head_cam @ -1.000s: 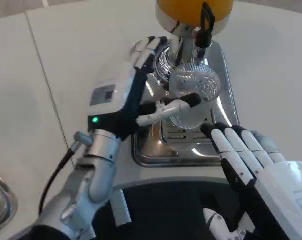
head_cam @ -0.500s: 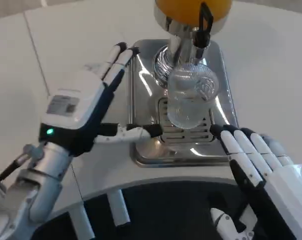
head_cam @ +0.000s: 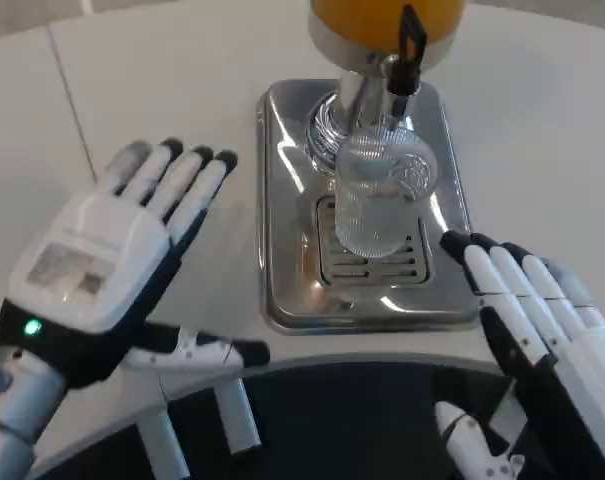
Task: Grasp the cup under the faucet to collect the drink, then remove the cup.
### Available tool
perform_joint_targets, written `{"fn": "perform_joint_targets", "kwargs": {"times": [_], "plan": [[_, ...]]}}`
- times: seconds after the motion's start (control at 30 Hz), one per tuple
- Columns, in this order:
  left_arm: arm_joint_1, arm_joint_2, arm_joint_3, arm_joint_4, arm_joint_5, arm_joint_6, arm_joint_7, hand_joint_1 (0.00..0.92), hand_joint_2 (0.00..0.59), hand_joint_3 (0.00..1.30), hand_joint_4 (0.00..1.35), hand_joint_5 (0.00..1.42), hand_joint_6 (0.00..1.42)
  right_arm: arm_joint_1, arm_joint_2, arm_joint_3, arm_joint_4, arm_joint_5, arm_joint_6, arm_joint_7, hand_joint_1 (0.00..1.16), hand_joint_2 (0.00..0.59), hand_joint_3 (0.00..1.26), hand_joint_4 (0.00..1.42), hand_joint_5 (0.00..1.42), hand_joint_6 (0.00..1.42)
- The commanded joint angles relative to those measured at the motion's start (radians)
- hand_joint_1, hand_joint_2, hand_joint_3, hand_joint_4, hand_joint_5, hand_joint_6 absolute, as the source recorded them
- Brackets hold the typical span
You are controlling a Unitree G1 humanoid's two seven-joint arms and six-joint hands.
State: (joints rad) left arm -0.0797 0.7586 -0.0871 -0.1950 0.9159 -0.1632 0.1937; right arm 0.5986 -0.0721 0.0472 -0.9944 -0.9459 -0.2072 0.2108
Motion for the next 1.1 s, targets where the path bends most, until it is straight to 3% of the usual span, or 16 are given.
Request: {"fn": "perform_joint_targets", "kwargs": {"times": [0.03,0.33,0.6,0.83,1.1], "plan": [[0.153,-0.017,0.050,-0.114,0.008,0.028,-0.041,0.000,0.000,0.00,0.00,0.00,0.00,0.006,0.022,0.001,0.005,0.034,0.022,-0.015,0.12,0.577,0.00,0.00,0.00,0.00],[0.327,-0.129,0.096,-0.227,0.002,0.098,-0.081,0.000,0.000,0.00,0.00,0.00,0.00,-0.049,0.058,0.017,0.015,0.078,0.094,0.010,0.12,0.577,0.00,0.00,0.00,0.00],[0.405,-0.209,0.091,-0.250,0.018,0.072,-0.042,0.000,0.000,0.00,0.00,0.00,0.00,-0.172,0.107,0.020,0.015,0.158,0.203,0.014,0.12,0.575,0.00,0.00,0.00,0.00],[0.405,-0.250,0.074,-0.237,0.016,0.047,-0.030,0.000,0.000,0.00,0.00,0.00,0.00,-0.292,0.134,0.011,0.050,0.239,0.246,-0.027,0.04,0.562,0.00,0.00,0.00,0.00],[0.414,-0.281,0.077,-0.227,-0.024,0.011,-0.015,0.000,0.001,0.00,0.00,0.00,0.00,-0.498,0.157,0.011,0.120,0.233,0.334,-0.073,0.02,0.562,0.00,0.00,0.00,0.00]]}}
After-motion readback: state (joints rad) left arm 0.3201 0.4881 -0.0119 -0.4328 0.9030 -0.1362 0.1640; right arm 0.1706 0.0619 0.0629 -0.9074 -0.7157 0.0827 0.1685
